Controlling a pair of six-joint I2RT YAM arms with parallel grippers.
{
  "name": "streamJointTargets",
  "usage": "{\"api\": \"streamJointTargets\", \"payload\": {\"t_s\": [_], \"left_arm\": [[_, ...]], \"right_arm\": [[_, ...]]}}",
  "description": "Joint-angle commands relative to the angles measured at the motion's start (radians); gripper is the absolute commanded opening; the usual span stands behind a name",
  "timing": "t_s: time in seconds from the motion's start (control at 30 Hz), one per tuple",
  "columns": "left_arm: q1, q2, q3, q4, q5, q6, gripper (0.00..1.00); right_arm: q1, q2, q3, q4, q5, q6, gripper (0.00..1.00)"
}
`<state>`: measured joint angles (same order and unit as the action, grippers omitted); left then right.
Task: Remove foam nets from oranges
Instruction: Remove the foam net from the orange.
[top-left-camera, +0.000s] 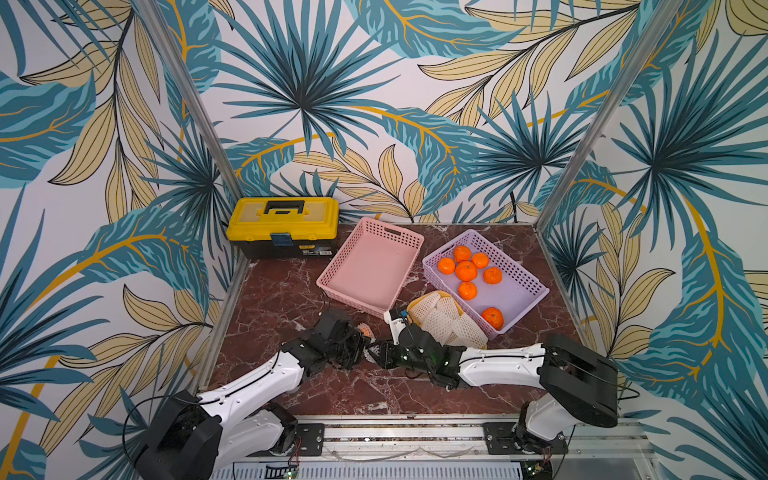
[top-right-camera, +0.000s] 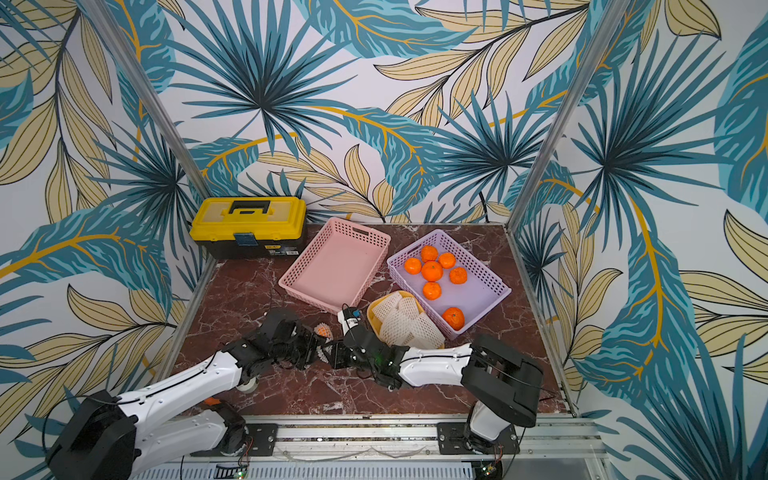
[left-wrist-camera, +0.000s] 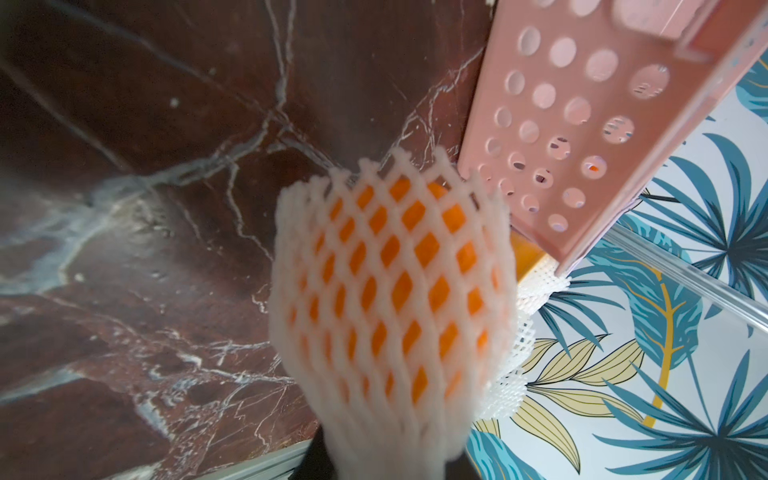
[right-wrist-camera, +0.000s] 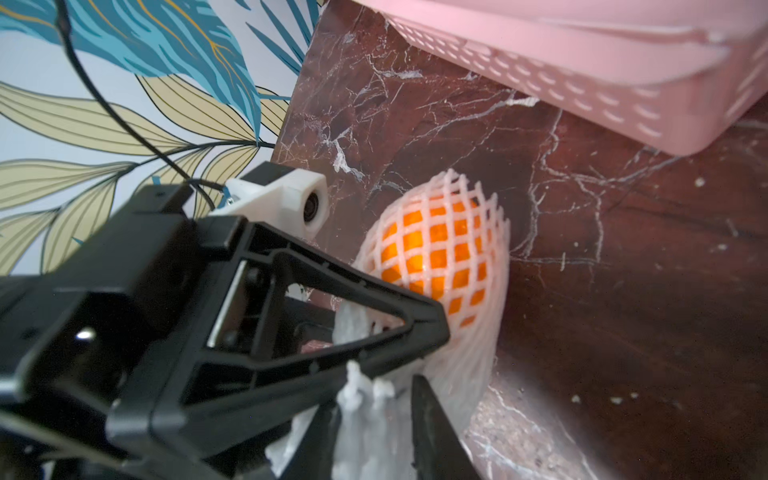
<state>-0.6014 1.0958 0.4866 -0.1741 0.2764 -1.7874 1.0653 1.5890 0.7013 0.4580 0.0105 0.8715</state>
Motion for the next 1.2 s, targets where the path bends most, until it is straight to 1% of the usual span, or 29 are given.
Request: {"api": "streamJointTargets", "payload": {"t_s": [0.0, 0.07, 0.2, 0.3, 0.43, 0.5, 0.57, 0.63, 0.77, 0.87, 1.0, 1.1, 1.17], "left_arm": [[-0.002, -0.028, -0.010, 0.002, -0.022, -0.003, 0.24], [-0.001, -0.033, -0.007, -0.001, -0.023, -0.003, 0.23], [-0.001, -0.037, -0.003, -0.002, -0.025, -0.003, 0.21], [-0.001, -0.038, -0.003, -0.002, -0.021, -0.006, 0.18], [-0.001, -0.037, -0.001, -0.002, -0.014, -0.007, 0.09], [-0.001, -0.037, 0.003, -0.002, -0.005, -0.006, 0.08], [-0.001, -0.037, 0.006, -0.002, 0.000, -0.004, 0.08], [-0.003, -0.037, 0.009, -0.002, 0.004, -0.003, 0.08], [-0.005, -0.037, 0.012, -0.002, 0.016, -0.001, 0.08], [-0.005, -0.036, 0.013, -0.002, 0.024, 0.002, 0.08], [-0.007, -0.029, 0.022, -0.002, 0.043, 0.015, 0.08], [-0.011, -0.025, 0.023, -0.002, 0.049, 0.014, 0.09], [-0.012, -0.025, 0.022, -0.002, 0.051, 0.016, 0.09]], "right_arm": [[0.005, -0.061, -0.036, -0.010, 0.007, -0.021, 0.42], [0.006, -0.086, -0.063, -0.009, 0.022, -0.026, 0.49], [0.005, -0.138, -0.122, 0.036, 0.039, -0.052, 0.59], [0.005, -0.156, -0.148, 0.057, 0.038, -0.105, 0.69], [0.010, -0.151, -0.189, 0.161, 0.023, -0.143, 0.81], [0.010, -0.133, -0.178, 0.173, 0.019, -0.157, 0.86], [0.012, -0.103, -0.144, 0.147, 0.026, -0.174, 0.88], [0.017, -0.084, -0.131, 0.151, 0.059, -0.183, 0.89], [0.018, -0.051, -0.112, 0.183, 0.108, -0.205, 0.88], [0.018, -0.021, -0.083, 0.176, 0.091, -0.212, 0.83], [0.019, 0.005, -0.079, 0.194, 0.111, -0.193, 0.71], [0.018, 0.012, -0.079, 0.215, 0.114, -0.188, 0.59], [0.018, 0.020, -0.071, 0.219, 0.109, -0.189, 0.53]]}}
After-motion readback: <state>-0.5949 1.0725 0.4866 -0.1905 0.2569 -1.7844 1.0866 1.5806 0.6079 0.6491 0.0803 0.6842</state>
